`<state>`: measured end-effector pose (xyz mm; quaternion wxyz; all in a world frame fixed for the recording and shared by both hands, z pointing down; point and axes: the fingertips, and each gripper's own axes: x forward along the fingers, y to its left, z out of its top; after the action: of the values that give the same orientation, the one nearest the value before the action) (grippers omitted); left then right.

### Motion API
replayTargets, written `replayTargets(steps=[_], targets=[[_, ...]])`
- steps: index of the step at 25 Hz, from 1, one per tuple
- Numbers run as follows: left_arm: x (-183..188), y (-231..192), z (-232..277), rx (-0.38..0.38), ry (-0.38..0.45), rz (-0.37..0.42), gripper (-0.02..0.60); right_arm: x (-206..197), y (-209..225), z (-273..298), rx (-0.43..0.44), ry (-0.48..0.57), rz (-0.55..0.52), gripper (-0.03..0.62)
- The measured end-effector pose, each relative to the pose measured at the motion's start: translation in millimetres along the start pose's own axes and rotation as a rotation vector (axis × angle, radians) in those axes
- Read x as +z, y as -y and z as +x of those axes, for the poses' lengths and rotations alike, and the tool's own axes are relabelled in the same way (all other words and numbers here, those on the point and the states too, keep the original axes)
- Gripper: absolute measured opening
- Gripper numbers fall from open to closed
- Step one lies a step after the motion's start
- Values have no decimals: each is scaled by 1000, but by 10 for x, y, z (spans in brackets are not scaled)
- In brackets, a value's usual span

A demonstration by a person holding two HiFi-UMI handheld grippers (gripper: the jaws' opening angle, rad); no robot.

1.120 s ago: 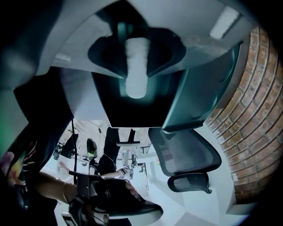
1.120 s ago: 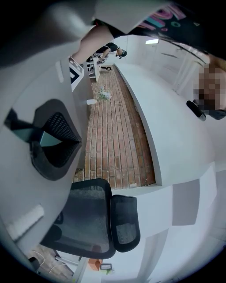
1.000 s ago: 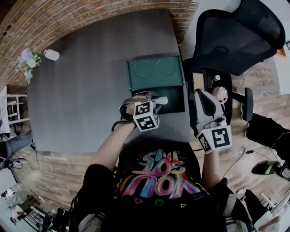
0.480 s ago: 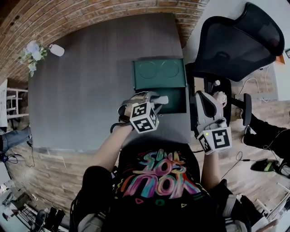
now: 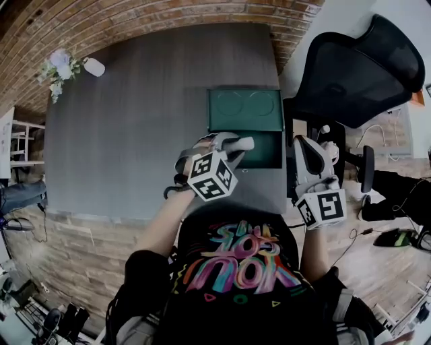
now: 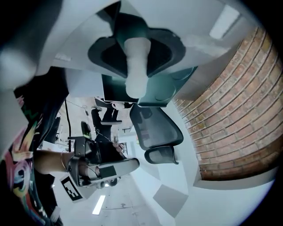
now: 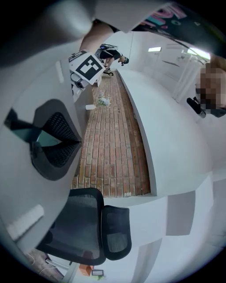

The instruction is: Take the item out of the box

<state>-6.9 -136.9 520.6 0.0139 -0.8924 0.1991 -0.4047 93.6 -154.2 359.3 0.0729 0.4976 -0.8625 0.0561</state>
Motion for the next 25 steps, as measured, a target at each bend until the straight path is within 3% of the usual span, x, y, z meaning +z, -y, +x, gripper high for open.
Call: replayTargets(steps=[11, 18, 23, 25], targets=[[395, -293, -599, 145, 237, -184, 140, 55, -90, 56, 45, -6, -23, 2], [594, -579, -1116, 289, 393, -269, 140, 84, -141, 99, 71, 1, -26, 2], [518, -684, -1425, 385, 454, -350, 140, 104, -193, 127, 82, 6, -23, 2], [464, -709, -1513, 423, 481, -418, 140, 102, -203, 127, 84, 9, -20, 2]])
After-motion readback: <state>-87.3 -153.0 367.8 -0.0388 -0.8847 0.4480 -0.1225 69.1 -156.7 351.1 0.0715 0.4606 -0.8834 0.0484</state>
